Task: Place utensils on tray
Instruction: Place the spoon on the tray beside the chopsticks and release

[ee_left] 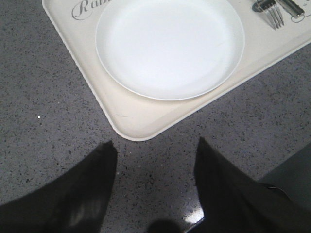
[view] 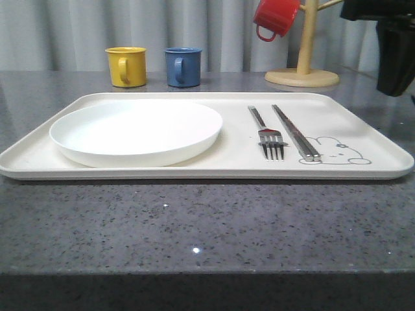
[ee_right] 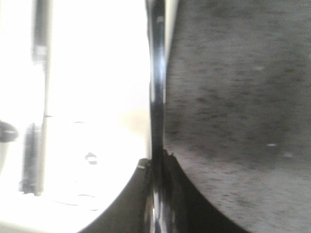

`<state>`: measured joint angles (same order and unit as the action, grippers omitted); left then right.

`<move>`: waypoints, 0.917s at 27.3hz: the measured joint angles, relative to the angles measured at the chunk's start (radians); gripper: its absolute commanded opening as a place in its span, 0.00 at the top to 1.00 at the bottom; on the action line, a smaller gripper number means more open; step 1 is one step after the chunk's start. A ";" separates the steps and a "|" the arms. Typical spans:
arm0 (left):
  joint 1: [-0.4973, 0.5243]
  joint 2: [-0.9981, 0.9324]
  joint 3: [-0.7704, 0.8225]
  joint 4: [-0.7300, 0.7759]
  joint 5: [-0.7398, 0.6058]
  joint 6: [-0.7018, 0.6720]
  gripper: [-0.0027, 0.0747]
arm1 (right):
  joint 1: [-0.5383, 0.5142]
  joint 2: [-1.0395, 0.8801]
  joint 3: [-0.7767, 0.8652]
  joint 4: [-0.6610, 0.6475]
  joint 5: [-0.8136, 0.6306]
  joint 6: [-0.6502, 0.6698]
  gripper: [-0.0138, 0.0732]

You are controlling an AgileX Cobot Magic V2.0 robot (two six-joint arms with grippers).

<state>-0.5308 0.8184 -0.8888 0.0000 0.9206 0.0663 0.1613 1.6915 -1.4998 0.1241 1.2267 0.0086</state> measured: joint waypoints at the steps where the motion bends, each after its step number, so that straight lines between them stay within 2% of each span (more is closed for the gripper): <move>1: 0.000 0.000 0.000 0.000 0.000 0.000 0.49 | 0.009 0.002 0.000 0.005 0.000 0.010 0.88; 7: 0.000 0.000 0.000 0.000 0.000 0.000 0.49 | 0.047 0.017 0.000 0.034 0.001 0.077 0.88; 19: 0.000 0.000 0.000 0.000 0.000 0.000 0.49 | 0.054 0.096 0.000 0.096 -0.004 0.140 0.88; 22: 0.000 0.000 0.000 0.000 0.000 0.000 0.49 | 0.054 0.117 0.000 0.098 -0.015 0.166 0.85; 25: 0.000 0.000 0.000 0.000 0.000 0.000 0.49 | 0.054 0.130 0.000 0.099 -0.027 0.181 0.76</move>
<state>-0.5308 0.8184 -0.8888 0.0000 0.9206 0.0663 0.2150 1.8215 -1.4998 0.2226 1.1992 0.1900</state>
